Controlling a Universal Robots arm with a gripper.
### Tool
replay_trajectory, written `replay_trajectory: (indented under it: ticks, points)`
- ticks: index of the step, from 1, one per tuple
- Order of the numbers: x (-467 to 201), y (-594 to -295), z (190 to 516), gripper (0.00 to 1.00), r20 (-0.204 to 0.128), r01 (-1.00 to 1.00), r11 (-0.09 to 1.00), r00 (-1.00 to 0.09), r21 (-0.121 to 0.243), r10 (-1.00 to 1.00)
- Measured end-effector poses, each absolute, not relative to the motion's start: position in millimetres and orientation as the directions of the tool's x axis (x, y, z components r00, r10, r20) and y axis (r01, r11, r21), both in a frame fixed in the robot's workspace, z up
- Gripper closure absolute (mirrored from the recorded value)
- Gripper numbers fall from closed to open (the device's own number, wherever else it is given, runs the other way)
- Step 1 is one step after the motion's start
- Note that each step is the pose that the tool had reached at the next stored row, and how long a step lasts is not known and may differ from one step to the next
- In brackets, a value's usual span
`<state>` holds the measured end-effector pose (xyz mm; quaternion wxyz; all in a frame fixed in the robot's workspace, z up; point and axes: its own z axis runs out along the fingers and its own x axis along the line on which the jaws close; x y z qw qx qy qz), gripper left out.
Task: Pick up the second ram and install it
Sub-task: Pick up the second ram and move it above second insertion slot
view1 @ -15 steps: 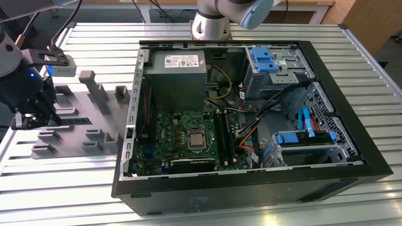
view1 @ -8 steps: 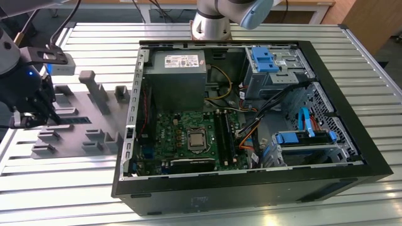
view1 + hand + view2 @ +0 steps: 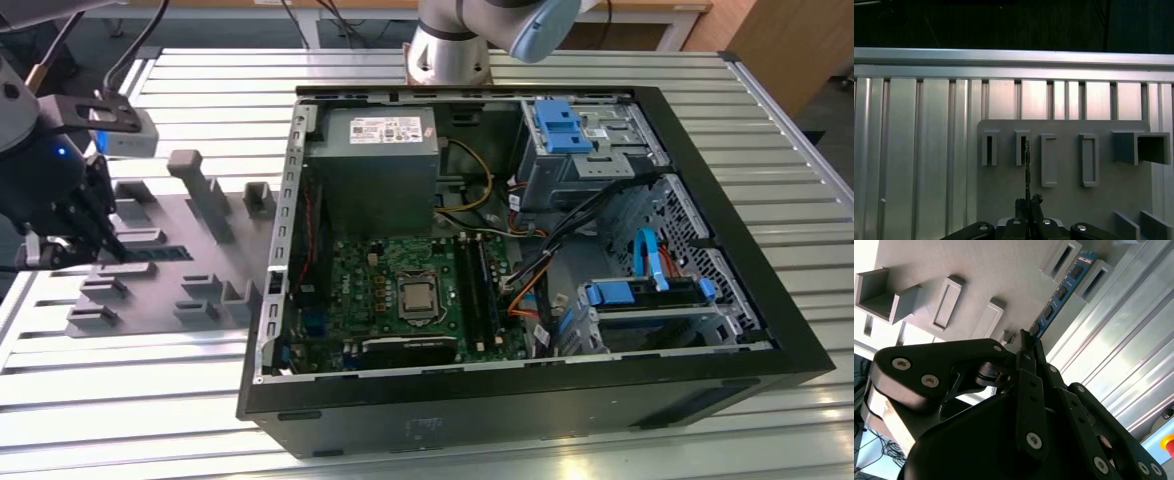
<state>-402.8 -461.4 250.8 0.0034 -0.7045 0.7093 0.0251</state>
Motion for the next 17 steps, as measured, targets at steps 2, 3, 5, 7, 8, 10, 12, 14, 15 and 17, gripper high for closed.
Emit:
replay_trajectory:
  ticks: [2,3,5,7,8,10,12,14,15,17]
  points:
    - [-402.8,-461.4,251.7,0.86,-0.04,-1.0,0.006,-0.007,0.031,-0.999]
    - [-402.8,-461.4,252.2,0.86,-0.04,-1.0,0.006,-0.007,0.031,-0.999]
    - [-402.8,-461.4,253.0,0.86,-0.04,-1.0,0.006,-0.007,0.031,-0.999]
    - [-402.8,-461.4,253.9,0.86,-0.04,-1.0,0.006,-0.007,0.031,-0.999]
    - [-402.8,-461.4,254.3,0.86,-0.04,-1.0,0.006,-0.007,0.031,-0.999]
    - [-402.8,-461.4,255.1,0.86,-0.04,-1.0,0.006,-0.007,0.031,-0.999]
    - [-402.8,-461.4,255.9,0.86,-0.04,-1.0,0.006,-0.007,0.031,-0.999]
    - [-402.8,-461.4,256.9,0.86,-0.04,-1.0,0.006,-0.007,0.031,-0.999]
    - [-402.8,-461.4,257.1,0.86,-0.04,-1.0,0.006,-0.007,0.031,-0.999]
    - [-402.8,-461.4,258.0,0.86,-0.04,-1.0,0.006,-0.007,0.031,-0.999]
